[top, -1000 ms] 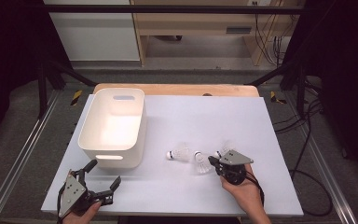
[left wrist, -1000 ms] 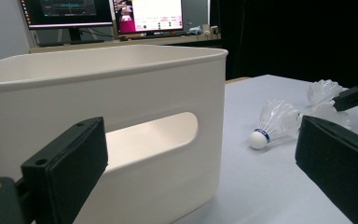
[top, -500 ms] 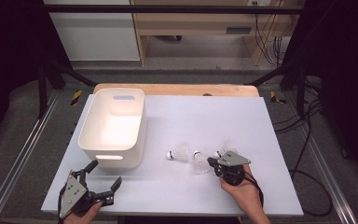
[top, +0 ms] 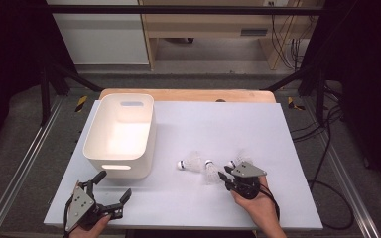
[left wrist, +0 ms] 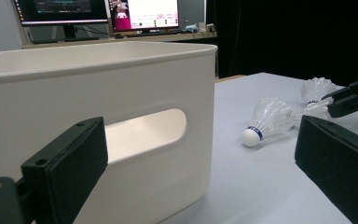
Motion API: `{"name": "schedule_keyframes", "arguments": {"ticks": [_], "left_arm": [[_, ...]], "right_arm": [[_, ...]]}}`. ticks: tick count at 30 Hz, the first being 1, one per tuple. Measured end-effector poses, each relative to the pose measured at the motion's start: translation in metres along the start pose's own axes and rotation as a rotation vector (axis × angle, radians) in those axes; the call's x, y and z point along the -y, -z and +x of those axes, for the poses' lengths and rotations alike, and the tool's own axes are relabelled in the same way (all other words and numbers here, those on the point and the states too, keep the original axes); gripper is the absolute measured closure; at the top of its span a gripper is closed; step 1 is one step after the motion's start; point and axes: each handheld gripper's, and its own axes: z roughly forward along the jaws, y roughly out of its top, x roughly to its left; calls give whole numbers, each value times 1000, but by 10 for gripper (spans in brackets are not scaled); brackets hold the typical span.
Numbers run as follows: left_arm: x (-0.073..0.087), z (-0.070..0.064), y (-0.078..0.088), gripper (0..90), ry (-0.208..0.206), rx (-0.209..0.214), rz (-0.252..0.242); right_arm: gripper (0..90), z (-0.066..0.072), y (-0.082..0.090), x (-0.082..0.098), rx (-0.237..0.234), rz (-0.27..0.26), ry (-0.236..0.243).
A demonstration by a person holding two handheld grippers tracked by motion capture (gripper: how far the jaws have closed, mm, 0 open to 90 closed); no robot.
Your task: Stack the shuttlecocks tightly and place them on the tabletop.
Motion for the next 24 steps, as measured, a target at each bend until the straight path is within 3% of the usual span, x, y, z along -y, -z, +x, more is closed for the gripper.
{"name": "schedule_keyframes", "arguments": {"ticks": [7, 15, 24], "left_arm": [[0, 0, 0, 27, 2, -4, -1], [0, 0, -1, 19, -1, 9, -6], [1, -1, 0, 17, -12, 10, -2]], "right_arm": [[420, 4, 14, 3, 9, 6, -53], [234, 7, 30, -6, -22, -1, -42], [112, 10, 42, -10, -41, -2, -40]]}}
